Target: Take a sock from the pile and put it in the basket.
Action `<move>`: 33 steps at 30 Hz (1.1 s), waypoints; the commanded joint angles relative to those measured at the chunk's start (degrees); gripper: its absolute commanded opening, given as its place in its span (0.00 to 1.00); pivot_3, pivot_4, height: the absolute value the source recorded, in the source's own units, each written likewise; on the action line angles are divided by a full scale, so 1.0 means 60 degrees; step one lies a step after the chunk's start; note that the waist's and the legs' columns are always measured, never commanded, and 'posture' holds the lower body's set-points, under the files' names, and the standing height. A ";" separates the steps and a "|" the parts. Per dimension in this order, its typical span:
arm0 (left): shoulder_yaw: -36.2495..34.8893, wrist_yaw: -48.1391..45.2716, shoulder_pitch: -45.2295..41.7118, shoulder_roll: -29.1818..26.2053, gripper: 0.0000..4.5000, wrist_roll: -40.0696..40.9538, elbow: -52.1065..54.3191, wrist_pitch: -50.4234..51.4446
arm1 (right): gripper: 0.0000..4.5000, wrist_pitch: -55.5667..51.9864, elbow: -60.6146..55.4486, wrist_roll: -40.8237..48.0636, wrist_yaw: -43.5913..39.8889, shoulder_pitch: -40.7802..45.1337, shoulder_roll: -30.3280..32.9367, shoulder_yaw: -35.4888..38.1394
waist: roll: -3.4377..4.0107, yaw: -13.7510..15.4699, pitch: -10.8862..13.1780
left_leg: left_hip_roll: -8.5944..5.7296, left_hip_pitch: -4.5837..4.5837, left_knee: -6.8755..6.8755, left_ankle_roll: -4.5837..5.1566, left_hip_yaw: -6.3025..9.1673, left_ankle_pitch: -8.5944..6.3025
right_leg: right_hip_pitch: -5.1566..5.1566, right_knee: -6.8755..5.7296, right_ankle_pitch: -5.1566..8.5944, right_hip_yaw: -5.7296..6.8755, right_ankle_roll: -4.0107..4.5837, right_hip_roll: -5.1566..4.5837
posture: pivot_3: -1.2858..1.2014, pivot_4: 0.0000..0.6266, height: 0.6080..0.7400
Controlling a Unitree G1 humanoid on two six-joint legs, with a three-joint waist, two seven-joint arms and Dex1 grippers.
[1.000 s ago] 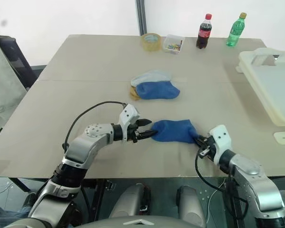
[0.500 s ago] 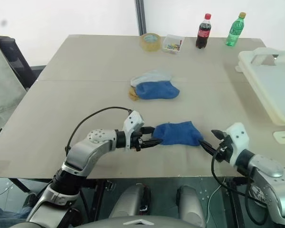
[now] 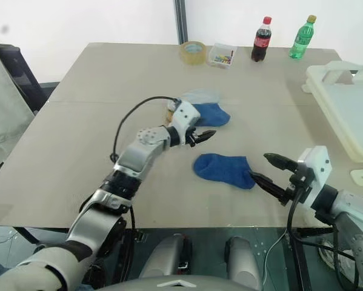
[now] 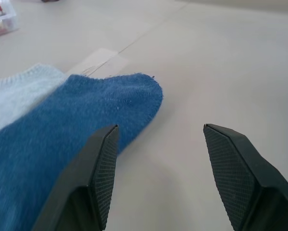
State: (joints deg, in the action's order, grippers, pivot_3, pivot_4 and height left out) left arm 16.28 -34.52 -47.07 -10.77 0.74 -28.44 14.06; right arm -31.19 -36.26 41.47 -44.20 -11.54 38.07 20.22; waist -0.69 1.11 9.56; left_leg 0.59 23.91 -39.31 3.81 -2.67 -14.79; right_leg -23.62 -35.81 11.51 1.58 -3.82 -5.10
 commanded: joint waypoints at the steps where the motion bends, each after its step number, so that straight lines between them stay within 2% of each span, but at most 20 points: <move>1: 0.0254 0.0501 -0.0809 0.0304 0.67 -0.0797 -0.1445 -0.1378 | 0.76 0.0034 -0.0293 0.0049 0.0096 -0.0009 0.0161 0.0086 | -0.0003 0.0001 0.0001 | 0.0000 0.0000 -0.0001 0.0000 0.0001 0.0000 | 0.0000 -0.0001 0.0000 0.0001 0.0000 -0.0002 | 0.52 0.24 1.00; 7: 0.0668 0.1152 -0.1999 0.0954 0.67 -0.1854 -0.4194 -0.2948 | 0.76 -0.0037 -0.0453 0.0066 0.0413 -0.0038 0.0134 0.0033 | -0.0006 0.0010 0.0003 | 0.0001 0.0002 -0.0001 0.0000 0.0003 0.0000 | -0.0002 -0.0003 -0.0001 0.0003 -0.0001 -0.0003 | 0.52 0.24 1.00; 13: 0.0471 0.1696 -0.2539 0.1279 0.67 -0.2182 -0.5757 -0.3431 | 0.76 -0.0132 -0.0631 0.0094 0.0662 -0.0079 0.0132 0.0029 | -0.0009 0.0005 0.0005 | 0.0002 0.0013 -0.0001 0.0001 0.0004 -0.0001 | -0.0013 -0.0003 -0.0002 0.0006 -0.0002 -0.0004 | 0.52 0.24 1.00; 16: 0.0361 0.1894 -0.2697 0.1367 0.48 -0.2240 -0.6171 -0.3557 | 0.76 -0.0138 -0.0651 0.0088 0.0703 -0.0098 0.0144 0.0048 | -0.0010 -0.0005 0.0005 | 0.0006 0.0012 -0.0002 0.0001 0.0005 -0.0001 | -0.0013 -0.0004 -0.0002 0.0006 -0.0003 -0.0007 | 0.52 0.24 1.00; 19: 0.0232 0.2023 -0.2791 0.1446 0.17 -0.2242 -0.6360 -0.3638 | 0.76 -0.0126 -0.0646 0.0086 0.0703 -0.0117 0.0163 0.0045 | -0.0010 -0.0026 0.0005 | 0.0006 0.0010 -0.0003 0.0001 0.0004 -0.0001 | -0.0013 -0.0007 -0.0003 0.0006 -0.0003 -0.0007 | 0.52 0.24 1.00; 21: 0.0114 0.2119 -0.2851 0.1487 0.01 -0.2220 -0.6448 -0.3656 | 0.76 -0.0089 -0.0595 0.0061 0.0686 -0.0115 0.0169 0.0046 | -0.0010 -0.0024 0.0005 | 0.0007 0.0010 -0.0002 0.0000 0.0006 -0.0001 | -0.0014 -0.0008 -0.0003 0.0007 -0.0003 -0.0007 | 0.52 0.24 1.00; 28: -0.0148 0.2087 -0.2872 0.1466 0.01 -0.2098 -0.6072 -0.3821 | 0.76 0.0055 -0.0490 -0.0081 0.0599 -0.0174 0.0124 0.0017 | -0.0012 -0.0022 0.0007 | 0.0006 0.0011 -0.0002 0.0000 0.0005 -0.0001 | -0.0014 -0.0008 -0.0003 0.0008 -0.0003 -0.0008 | 0.52 0.24 1.00; 30: -0.0343 0.1712 -0.2745 0.1482 0.01 -0.1848 -0.5530 -0.3601 | 0.76 0.0091 -0.0512 -0.0118 0.0584 -0.0251 0.0098 0.0021 | -0.0012 -0.0024 0.0008 | 0.0006 0.0012 -0.0002 0.0000 0.0007 -0.0001 | -0.0014 -0.0008 -0.0003 0.0009 -0.0003 -0.0008 | 0.52 0.24 1.00; 33: -0.0476 0.0721 -0.2118 0.1488 0.01 -0.1368 -0.3763 -0.2641 | 0.76 0.0160 -0.0530 -0.0192 0.0593 -0.0383 0.0040 0.0000 | -0.0011 -0.0025 0.0007 | 0.0014 0.0013 -0.0002 0.0000 0.0007 -0.0001 | -0.0014 -0.0007 -0.0003 0.0009 -0.0002 -0.0010 | 0.52 0.24 1.00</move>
State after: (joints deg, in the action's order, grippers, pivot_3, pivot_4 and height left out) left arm 13.84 -27.53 -60.60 -2.14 -9.29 -56.98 -3.96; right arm -31.50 -37.74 40.54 -40.60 -13.58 38.32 19.79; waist -0.76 0.96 9.60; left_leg 0.71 23.99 -39.31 3.82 -2.64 -14.79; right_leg -23.70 -35.84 11.49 1.63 -3.83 -5.18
